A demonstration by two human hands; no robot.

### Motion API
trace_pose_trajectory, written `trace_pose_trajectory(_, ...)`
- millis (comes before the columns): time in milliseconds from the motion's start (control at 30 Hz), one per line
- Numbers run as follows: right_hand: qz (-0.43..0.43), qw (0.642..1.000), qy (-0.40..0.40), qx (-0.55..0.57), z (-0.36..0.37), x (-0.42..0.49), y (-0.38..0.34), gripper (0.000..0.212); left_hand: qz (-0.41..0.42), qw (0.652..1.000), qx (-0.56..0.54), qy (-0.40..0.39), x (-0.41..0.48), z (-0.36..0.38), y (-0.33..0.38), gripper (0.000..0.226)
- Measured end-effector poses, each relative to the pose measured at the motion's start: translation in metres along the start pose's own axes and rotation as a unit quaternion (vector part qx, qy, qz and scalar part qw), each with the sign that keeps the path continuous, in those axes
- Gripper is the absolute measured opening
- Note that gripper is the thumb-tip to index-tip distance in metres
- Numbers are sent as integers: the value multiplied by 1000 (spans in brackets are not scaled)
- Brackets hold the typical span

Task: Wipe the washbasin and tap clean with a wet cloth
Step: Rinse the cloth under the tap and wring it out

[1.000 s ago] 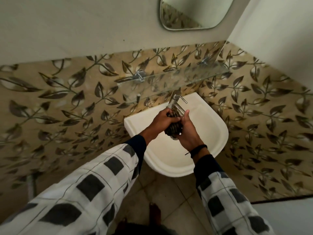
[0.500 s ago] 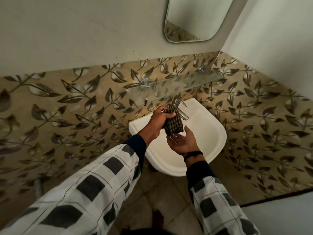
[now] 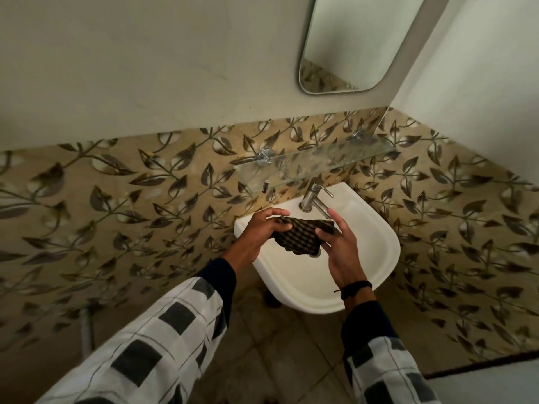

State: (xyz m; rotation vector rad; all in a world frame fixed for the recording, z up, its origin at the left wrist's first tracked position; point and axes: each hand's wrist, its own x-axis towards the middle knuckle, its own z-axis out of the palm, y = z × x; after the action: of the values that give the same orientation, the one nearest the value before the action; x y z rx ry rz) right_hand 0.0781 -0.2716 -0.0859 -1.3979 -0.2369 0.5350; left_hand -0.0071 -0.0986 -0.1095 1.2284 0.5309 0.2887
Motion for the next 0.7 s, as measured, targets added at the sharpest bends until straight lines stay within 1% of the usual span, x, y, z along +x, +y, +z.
trace_pose_trajectory(100,-27,999,-27,-33,3,-2,-6,57,-26,997,-74,9,-5,1,-1,24)
trace_pose_trajectory(167,-37,996,-53,-55,1,-1,-13,54,-78,989,-123,-2,-8,1,-1,27)
trace_pose_trajectory(200,-41,994,-68,-70,0,-1,-17,52,-102,987,-126,-12,-9,0,-3,29)
trace_pose_trajectory(300,-67,986,-91,-122,-6,4,-28,51,-140,986,-84,-31,-9,3,-11,32)
trace_pose_trajectory(400,-122,961,-95,-228,-9,8,-37,54,-164,986,16,8,-10,16,-18,33)
trace_pose_trajectory(433,-140,947,-91,-275,-10,10,-39,55,-159,986,45,27,-9,21,-20,33)
trace_pose_trajectory(500,-156,923,-66,-346,-13,14,-39,57,-123,990,52,47,-8,35,-25,32)
trace_pose_trajectory(567,-164,908,-48,-383,-16,18,-41,59,-69,996,37,29,-8,49,-29,33)
trace_pose_trajectory(600,-168,903,-48,-393,-16,21,-43,60,-44,998,43,7,-10,56,-31,39)
trace_pose_trajectory(633,-172,900,-51,-397,-17,23,-45,60,-20,998,64,-16,-12,63,-35,51)
trace_pose_trajectory(667,-172,903,-51,-390,-18,25,-48,58,4,995,96,-34,-14,70,-39,65)
trace_pose_trajectory(700,-163,915,-46,-367,-19,27,-51,55,28,989,136,-43,-17,77,-44,77)
